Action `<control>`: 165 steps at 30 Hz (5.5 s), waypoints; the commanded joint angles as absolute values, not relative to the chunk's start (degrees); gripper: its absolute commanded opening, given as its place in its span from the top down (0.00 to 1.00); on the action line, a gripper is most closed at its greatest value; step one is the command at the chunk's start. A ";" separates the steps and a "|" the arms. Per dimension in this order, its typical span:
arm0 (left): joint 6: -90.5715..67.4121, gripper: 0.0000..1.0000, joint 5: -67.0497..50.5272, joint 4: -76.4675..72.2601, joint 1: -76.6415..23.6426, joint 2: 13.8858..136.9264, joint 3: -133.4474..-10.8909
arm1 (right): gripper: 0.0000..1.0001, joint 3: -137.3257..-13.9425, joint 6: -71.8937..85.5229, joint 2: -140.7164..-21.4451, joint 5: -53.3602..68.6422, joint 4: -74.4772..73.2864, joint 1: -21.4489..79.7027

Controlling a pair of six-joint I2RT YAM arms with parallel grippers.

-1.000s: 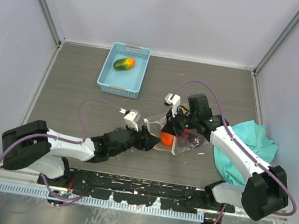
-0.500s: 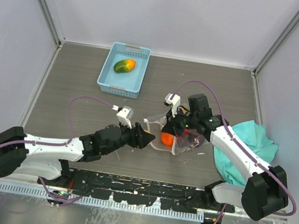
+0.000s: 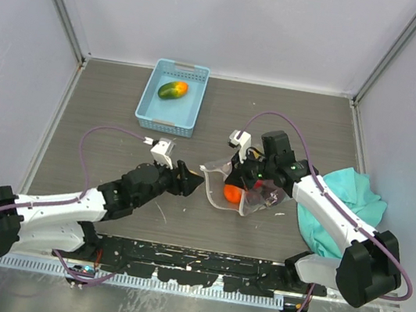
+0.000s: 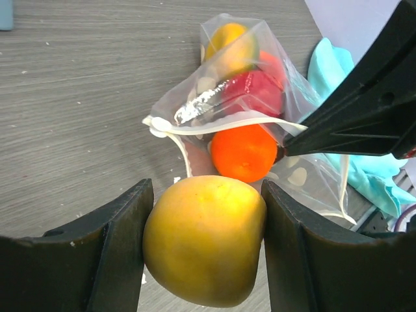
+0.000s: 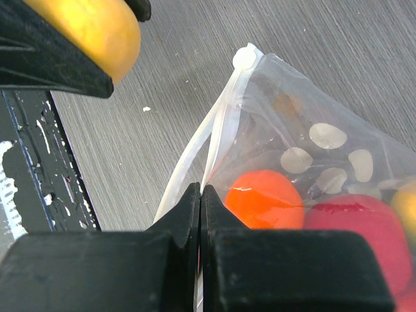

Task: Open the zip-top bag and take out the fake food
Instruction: Place the fake fruit in the bin, then pick up the fake fruit from the zipper food storage bag.

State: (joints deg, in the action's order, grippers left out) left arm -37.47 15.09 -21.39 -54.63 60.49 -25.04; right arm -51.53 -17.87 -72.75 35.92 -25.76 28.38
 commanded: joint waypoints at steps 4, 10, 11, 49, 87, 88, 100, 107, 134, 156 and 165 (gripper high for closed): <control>-34.63 0.78 12.41 -20.08 -49.59 58.14 -27.96 | 0.99 -53.18 -18.52 -72.44 36.97 -25.13 28.30; -34.41 0.76 11.18 -19.20 -45.23 58.63 -28.60 | 0.99 -53.22 -18.61 -72.60 36.92 -25.22 28.28; -34.37 0.76 11.10 -18.97 -44.32 58.96 -28.68 | 0.99 -53.18 -18.61 -72.62 36.92 -25.18 28.27; -37.54 0.75 -6.98 -13.90 -19.39 85.03 -51.31 | 0.99 -53.26 -18.80 -72.47 37.09 -25.46 28.23; -33.14 0.63 23.58 37.87 -18.89 121.92 -109.00 | 0.99 -53.19 -18.97 -71.98 37.45 -25.65 28.26; -32.65 0.60 25.00 39.47 -19.15 123.13 -111.22 | 0.99 -53.18 -18.98 -72.05 37.49 -25.72 28.23; -26.92 0.02 36.90 48.59 -21.20 129.44 -126.68 | 0.99 -53.22 -18.98 -72.25 37.27 -25.74 28.23; -22.63 0.02 34.34 37.75 -21.36 116.85 -113.31 | 0.99 -53.23 -19.07 -72.50 37.27 -25.74 28.21; -44.85 0.09 -7.14 -23.89 -38.45 49.96 -24.01 | 0.99 -54.38 -21.88 -72.02 40.27 -28.12 28.12; -35.84 0.34 11.69 -38.88 -64.22 78.47 -30.12 | 0.99 -55.01 -23.02 -71.78 44.56 -29.69 28.13; -34.59 0.27 13.71 -46.35 -64.83 89.90 -33.26 | 0.90 -55.08 -22.85 -70.92 44.90 -29.62 28.13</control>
State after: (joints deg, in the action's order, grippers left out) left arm -36.45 10.83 -38.76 -64.14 87.42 -30.35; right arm -52.31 -22.41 -72.77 42.76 -30.30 28.27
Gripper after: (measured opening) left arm 0.700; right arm 0.051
